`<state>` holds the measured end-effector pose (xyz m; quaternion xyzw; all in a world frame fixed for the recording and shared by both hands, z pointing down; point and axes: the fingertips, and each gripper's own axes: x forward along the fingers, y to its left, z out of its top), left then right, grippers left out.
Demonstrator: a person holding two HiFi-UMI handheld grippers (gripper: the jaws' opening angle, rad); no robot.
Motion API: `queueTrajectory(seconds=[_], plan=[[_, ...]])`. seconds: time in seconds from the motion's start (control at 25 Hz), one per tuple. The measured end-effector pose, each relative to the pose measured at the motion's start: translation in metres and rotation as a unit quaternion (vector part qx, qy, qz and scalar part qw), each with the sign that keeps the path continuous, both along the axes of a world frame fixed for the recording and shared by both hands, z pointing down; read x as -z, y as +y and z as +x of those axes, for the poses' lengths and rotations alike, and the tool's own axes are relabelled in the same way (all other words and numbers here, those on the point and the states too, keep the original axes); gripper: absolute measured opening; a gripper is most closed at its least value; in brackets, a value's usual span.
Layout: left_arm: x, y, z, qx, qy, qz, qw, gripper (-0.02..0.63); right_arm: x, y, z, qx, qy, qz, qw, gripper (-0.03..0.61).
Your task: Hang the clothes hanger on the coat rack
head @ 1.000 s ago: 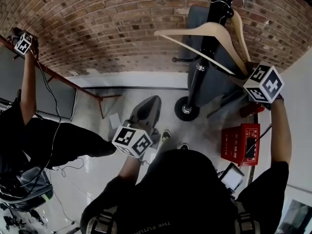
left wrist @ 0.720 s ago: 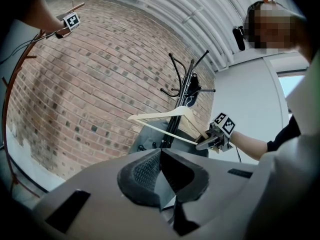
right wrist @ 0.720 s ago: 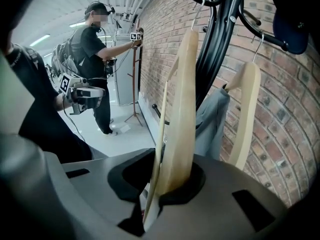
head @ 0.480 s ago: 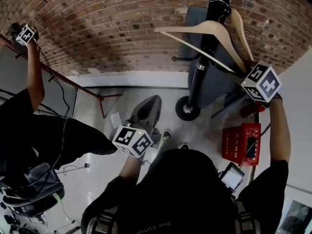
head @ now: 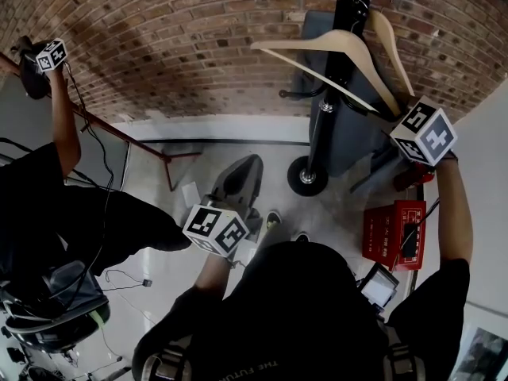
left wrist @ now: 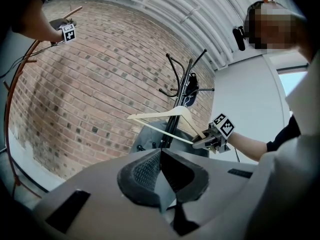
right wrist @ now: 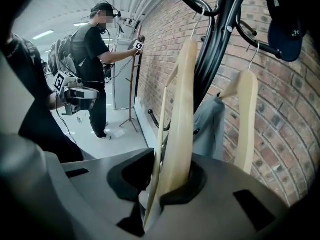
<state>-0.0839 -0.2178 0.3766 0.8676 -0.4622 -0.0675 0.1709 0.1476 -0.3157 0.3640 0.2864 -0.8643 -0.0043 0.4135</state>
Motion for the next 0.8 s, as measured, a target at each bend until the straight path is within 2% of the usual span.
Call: queueTrajectory(seconds=[0.2, 0.4, 0.8], plan=[[0.003, 0.002, 0.003, 0.001, -0.003, 0.003, 1.0000, 0.018, 0.009, -0.001, -0.001, -0.003, -0.026, 0.011, 1.000, 0.067], [0.006, 0.006, 0.004, 0.000, -0.004, 0.005, 1.0000, 0.018, 0.014, -0.001, 0.000, -0.010, -0.030, 0.027, 0.999, 0.099], [0.014, 0.011, 0.002, -0.001, -0.007, 0.007, 0.9999, 0.018, 0.046, 0.001, 0.012, -0.038, -0.048, 0.089, 0.994, 0.118]])
